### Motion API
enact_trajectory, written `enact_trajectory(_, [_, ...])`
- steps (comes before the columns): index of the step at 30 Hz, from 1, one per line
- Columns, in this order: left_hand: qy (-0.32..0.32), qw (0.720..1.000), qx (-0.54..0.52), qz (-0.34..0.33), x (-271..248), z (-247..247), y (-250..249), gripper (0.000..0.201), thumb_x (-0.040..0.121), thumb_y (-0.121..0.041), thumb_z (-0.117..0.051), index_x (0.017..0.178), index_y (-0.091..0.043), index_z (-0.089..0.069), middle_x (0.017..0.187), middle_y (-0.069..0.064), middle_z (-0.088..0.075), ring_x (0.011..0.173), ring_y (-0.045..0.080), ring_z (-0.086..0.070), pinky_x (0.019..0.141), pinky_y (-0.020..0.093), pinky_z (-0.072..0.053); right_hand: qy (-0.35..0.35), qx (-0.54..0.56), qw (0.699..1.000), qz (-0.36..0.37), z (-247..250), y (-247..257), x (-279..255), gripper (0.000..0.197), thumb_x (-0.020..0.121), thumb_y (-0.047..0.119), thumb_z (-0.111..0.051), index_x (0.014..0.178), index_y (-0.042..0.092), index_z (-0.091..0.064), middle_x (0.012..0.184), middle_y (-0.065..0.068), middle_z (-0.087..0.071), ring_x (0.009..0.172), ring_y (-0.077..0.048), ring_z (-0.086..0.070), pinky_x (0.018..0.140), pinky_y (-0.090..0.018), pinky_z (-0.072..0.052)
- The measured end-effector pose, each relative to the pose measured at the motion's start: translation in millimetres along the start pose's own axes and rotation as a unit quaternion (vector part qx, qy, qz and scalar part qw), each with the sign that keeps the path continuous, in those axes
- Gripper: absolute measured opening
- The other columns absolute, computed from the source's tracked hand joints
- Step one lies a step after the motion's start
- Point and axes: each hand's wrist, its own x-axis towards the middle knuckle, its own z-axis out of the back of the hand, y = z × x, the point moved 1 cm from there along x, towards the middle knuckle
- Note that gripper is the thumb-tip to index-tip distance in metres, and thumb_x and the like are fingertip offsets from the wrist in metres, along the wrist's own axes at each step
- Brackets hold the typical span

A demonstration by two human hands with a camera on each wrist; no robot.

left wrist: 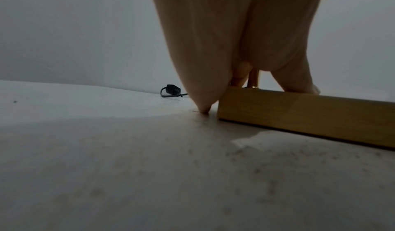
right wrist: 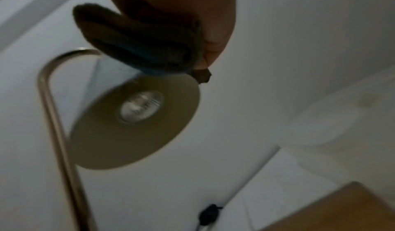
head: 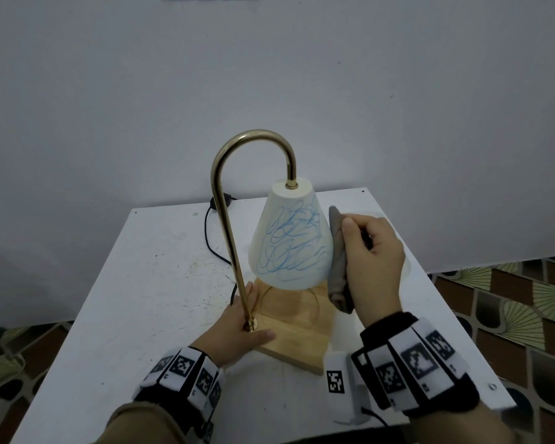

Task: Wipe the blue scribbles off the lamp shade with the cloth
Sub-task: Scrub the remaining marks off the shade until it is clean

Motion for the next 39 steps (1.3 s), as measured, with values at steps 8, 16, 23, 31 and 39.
enact_trajectory(8, [0.001,1.000,0.000,0.014,-2.6,0.1,-3.0,0.112,0.066,-0.065,-0.062,0.150,-0.030,0.004,0.156,-0.017,0.008,0.144,0.005,0.004,0.120,0.041,-0.011,-0.027,0.027,0.986,0.164,-7.7,33.2,-42.1,0.013,0.089,0.007,-0.056,0.095,0.005,-0.067,0.085,-0.003,-0.056,0.084,0.004,-0.052,0.078,-0.007,-0.037])
enact_trajectory(16, [0.005,1.000,0.009,0.009,-2.6,0.6,-4.8,0.105,0.075,-0.056,-0.065,0.150,-0.029,0.004,0.156,-0.016,0.012,0.144,0.005,0.008,0.120,0.039,-0.006,-0.059,-0.010,0.994,0.095,-4.0,10.5,-17.0,0.011,0.087,0.008,-0.055,0.086,0.016,-0.063,0.081,0.000,-0.055,0.080,0.008,-0.050,0.074,-0.003,-0.035])
enact_trajectory(23, [0.000,1.000,0.000,0.012,-0.3,0.7,0.6,0.111,0.065,-0.066,-0.064,0.150,-0.032,-0.001,0.157,-0.019,0.005,0.145,0.006,0.002,0.119,0.043,-0.014,-0.058,0.007,0.977,0.205,-19.2,44.5,-27.5,0.013,0.088,0.003,-0.057,0.095,-0.003,-0.067,0.086,-0.004,-0.055,0.085,0.007,-0.049,0.078,-0.006,-0.037])
enact_trajectory(31, [-0.004,0.999,0.020,0.027,-7.9,0.4,-16.8,0.100,0.083,-0.042,-0.066,0.150,-0.021,0.006,0.156,-0.010,0.012,0.144,0.009,0.008,0.119,0.032,-0.004,-0.058,-0.028,0.989,0.133,-4.0,13.6,-21.8,0.011,0.089,0.007,-0.054,0.088,0.009,-0.065,0.082,0.002,-0.054,0.081,0.007,-0.050,0.076,-0.004,-0.035])
enact_trajectory(39, [0.004,0.999,0.006,0.035,-11.5,1.7,-22.4,0.098,0.085,-0.041,-0.064,0.150,-0.020,0.004,0.157,-0.008,0.013,0.145,0.009,0.008,0.120,0.033,-0.004,-0.057,0.009,0.981,0.186,-23.9,50.8,-19.2,0.011,0.089,0.002,-0.056,0.093,0.000,-0.066,0.087,0.001,-0.053,0.084,0.008,-0.049,0.078,-0.005,-0.037])
